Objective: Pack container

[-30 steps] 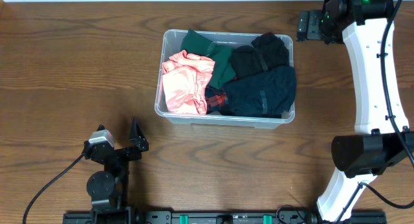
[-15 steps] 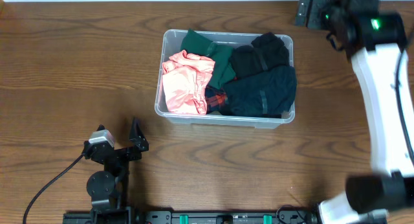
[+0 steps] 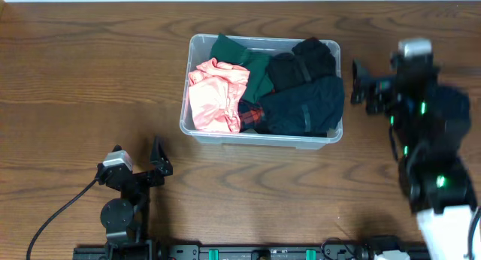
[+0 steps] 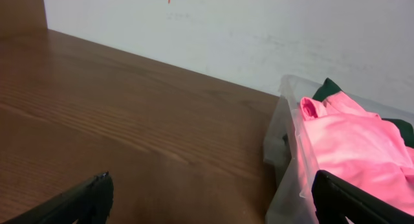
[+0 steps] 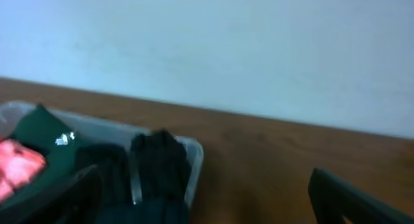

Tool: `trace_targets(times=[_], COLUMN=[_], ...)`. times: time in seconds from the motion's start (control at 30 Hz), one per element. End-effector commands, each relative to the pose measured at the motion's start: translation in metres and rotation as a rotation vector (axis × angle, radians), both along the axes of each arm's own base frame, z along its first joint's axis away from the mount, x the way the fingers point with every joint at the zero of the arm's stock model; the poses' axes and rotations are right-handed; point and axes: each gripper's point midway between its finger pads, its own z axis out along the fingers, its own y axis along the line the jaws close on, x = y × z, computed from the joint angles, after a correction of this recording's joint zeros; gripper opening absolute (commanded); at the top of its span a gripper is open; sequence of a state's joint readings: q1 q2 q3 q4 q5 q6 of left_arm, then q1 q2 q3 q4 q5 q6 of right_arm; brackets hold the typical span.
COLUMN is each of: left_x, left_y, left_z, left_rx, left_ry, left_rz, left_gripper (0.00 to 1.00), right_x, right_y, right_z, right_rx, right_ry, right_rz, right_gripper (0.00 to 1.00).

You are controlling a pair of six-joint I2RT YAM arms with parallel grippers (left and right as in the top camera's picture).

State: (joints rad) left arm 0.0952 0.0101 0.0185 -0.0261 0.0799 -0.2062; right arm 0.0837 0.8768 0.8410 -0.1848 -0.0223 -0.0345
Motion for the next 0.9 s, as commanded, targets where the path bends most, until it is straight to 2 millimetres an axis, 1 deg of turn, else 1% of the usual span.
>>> trace_targets(times=[0.0,0.17,0.27,0.43,0.5,0.6,0.87], left_x=[-0.001,-0.001,-0.001,-0.001,-0.001,-0.001,-0.001], left_y=[-0.004,-0.004,-0.004,-0.004,-0.004,-0.004,-0.004], left_z=[-0.015,-0.015,-0.015,-0.015,-0.015,-0.015,-0.015], left_rx=[-0.005,-0.005,-0.005,-0.005,-0.005,-0.005,-0.005], left_ry=[0.045,0.045,0.045,0.045,0.045,0.045,0.045], left_rz=[-0.023,-0.023,-0.023,-0.023,-0.023,-0.023,-0.023], left_gripper=[0.98,0.98,0.98,0.98,0.98,0.98,0.98], right_x=[-0.024,-0.055,-0.066,-0.078,-0.08,-0.083,-0.087], right_y=[-0.009,-0.019,-0.021,-0.022,-0.022,-0.022,-0.02], right_z=[-0.031,-0.077,-0.104,-0.135,-0.146,-0.156,-0.175], right_rx=[0.017,0.032,0.041,0.071,0.087,0.094,0.094], right_ry=[-0.024,-0.084,-0.083,-0.083,-0.082,-0.088,-0.06], right_rz=[-0.023,-0.054,-0.062,-0.068,-0.071,-0.072,-0.065], right_gripper=[0.99,0.99,0.99,0.99,0.99,0.99,0.99])
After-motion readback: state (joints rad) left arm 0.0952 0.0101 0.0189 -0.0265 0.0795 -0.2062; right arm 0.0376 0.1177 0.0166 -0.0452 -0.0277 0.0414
